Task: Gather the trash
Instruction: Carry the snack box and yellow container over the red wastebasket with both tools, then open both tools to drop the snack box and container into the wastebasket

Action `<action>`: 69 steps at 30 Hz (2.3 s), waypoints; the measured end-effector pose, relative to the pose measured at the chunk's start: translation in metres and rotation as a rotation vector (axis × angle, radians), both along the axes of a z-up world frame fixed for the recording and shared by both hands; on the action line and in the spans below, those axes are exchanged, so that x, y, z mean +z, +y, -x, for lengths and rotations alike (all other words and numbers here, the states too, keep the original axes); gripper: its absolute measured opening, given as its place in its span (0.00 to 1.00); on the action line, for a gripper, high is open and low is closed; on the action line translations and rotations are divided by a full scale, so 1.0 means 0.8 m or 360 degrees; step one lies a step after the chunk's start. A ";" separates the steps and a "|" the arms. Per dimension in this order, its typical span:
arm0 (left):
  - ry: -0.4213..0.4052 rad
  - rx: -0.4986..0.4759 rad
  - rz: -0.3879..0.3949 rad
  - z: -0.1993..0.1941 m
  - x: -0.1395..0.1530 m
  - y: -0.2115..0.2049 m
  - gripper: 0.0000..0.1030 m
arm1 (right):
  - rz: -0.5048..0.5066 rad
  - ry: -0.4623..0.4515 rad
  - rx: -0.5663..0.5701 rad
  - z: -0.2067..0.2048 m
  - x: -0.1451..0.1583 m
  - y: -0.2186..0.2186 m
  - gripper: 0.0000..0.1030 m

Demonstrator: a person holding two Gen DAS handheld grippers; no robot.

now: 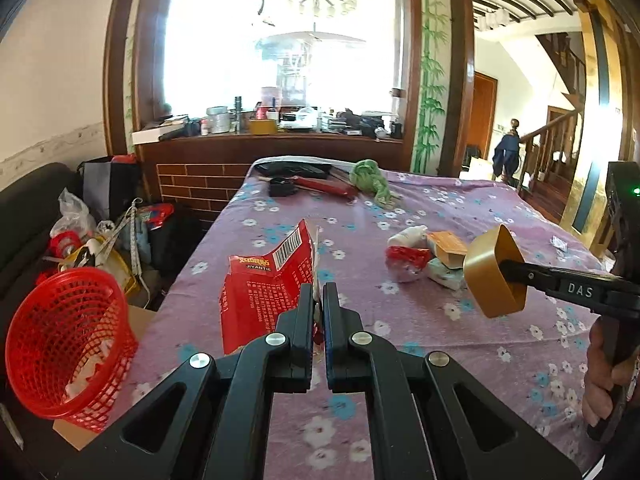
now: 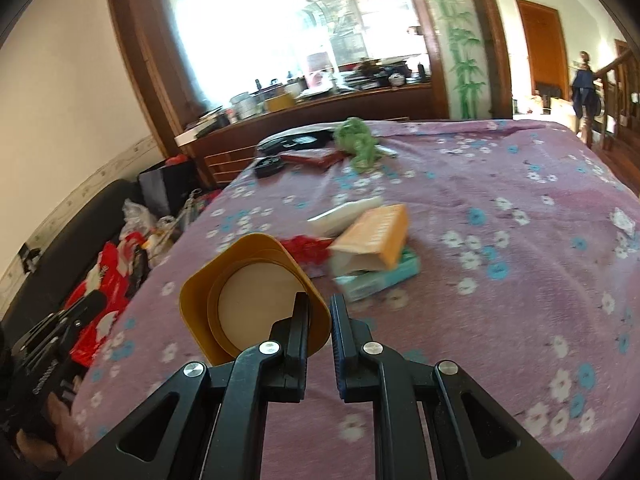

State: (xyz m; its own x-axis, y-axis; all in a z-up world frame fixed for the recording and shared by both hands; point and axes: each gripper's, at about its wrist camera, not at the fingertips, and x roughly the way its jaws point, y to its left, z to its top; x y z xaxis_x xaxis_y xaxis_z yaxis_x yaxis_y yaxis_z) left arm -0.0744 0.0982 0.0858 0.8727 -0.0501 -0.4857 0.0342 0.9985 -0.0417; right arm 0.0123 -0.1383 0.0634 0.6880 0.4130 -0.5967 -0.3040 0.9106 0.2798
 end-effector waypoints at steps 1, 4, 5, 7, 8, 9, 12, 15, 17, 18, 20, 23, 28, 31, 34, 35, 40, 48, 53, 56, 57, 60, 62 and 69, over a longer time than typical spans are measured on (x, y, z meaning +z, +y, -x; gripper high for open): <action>-0.0002 0.0011 0.0003 0.003 0.000 0.004 0.04 | 0.0005 -0.0002 0.0016 0.002 0.001 0.006 0.11; -0.0013 0.0051 0.0031 0.010 0.001 0.024 0.04 | 0.0027 -0.0001 0.0085 0.008 0.007 0.032 0.11; -0.0017 0.0064 0.0037 0.013 0.002 0.029 0.04 | 0.0030 0.0000 0.0109 0.010 0.009 0.041 0.11; -0.0029 0.0094 0.0052 0.018 0.004 0.043 0.04 | 0.0043 0.0002 0.0152 0.012 0.012 0.060 0.11; -0.0034 0.0110 0.0064 0.020 0.005 0.051 0.04 | 0.0050 0.0002 0.0172 0.013 0.014 0.068 0.11; -0.0040 0.0124 0.0070 0.022 0.007 0.058 0.04 | 0.0055 0.0000 0.0188 0.014 0.015 0.075 0.11; -0.0060 0.0172 0.0085 0.030 0.010 0.079 0.04 | 0.0080 -0.0002 0.0253 0.017 0.018 0.106 0.11; -0.0074 0.0223 0.0100 0.036 0.012 0.101 0.04 | 0.0099 -0.0002 0.0312 0.017 0.021 0.133 0.11; -0.0081 0.0257 0.0117 0.039 0.013 0.117 0.04 | 0.0109 0.0000 0.0346 0.016 0.023 0.149 0.11; -0.0085 0.0276 0.0125 0.041 0.014 0.126 0.04 | 0.0116 0.0000 0.0372 0.016 0.024 0.161 0.11; -0.0090 0.0307 0.0136 0.044 0.014 0.140 0.04 | 0.0130 0.0000 0.0412 0.015 0.026 0.179 0.11; -0.0093 0.0360 0.0157 0.050 0.012 0.162 0.04 | 0.0151 -0.0012 0.0466 0.015 0.028 0.204 0.11; -0.0096 0.0451 0.0172 0.058 0.009 0.202 0.04 | 0.0161 -0.0018 0.0553 0.013 0.032 0.248 0.12; -0.0097 0.0507 0.0189 0.062 0.007 0.228 0.04 | 0.0169 -0.0013 0.0604 0.014 0.034 0.274 0.12; -0.0091 0.0566 0.0218 0.067 0.003 0.254 0.04 | 0.0174 -0.0012 0.0651 0.014 0.037 0.299 0.12; -0.0089 0.0581 0.0227 0.069 0.002 0.261 0.04 | 0.0175 -0.0014 0.0671 0.014 0.039 0.308 0.12; -0.0069 0.0651 0.0267 0.074 -0.006 0.295 0.04 | 0.0185 -0.0024 0.0739 0.011 0.045 0.347 0.12; -0.0032 0.0657 0.0278 0.070 -0.017 0.314 0.04 | 0.0200 -0.0009 0.0786 -0.002 0.040 0.400 0.12; -0.0019 0.0649 0.0300 0.064 -0.023 0.320 0.04 | 0.0227 -0.0002 0.0770 -0.014 0.033 0.428 0.12; -0.0012 0.0646 0.0317 0.061 -0.026 0.325 0.04 | 0.0234 0.0027 0.0763 -0.022 0.024 0.442 0.12; -0.0010 0.0646 0.0318 0.061 -0.027 0.325 0.04 | 0.0239 0.0036 0.0763 -0.024 0.020 0.447 0.12; -0.0002 0.0640 0.0317 0.059 -0.028 0.326 0.04 | 0.0254 0.0061 0.0768 -0.026 0.012 0.461 0.12; 0.0010 0.0622 0.0324 0.056 -0.029 0.326 0.22 | 0.0258 0.0076 0.0767 -0.028 0.008 0.467 0.17; -0.0058 0.0636 0.0337 0.072 -0.019 0.321 0.50 | 0.0202 0.0034 0.0721 -0.024 0.022 0.442 0.24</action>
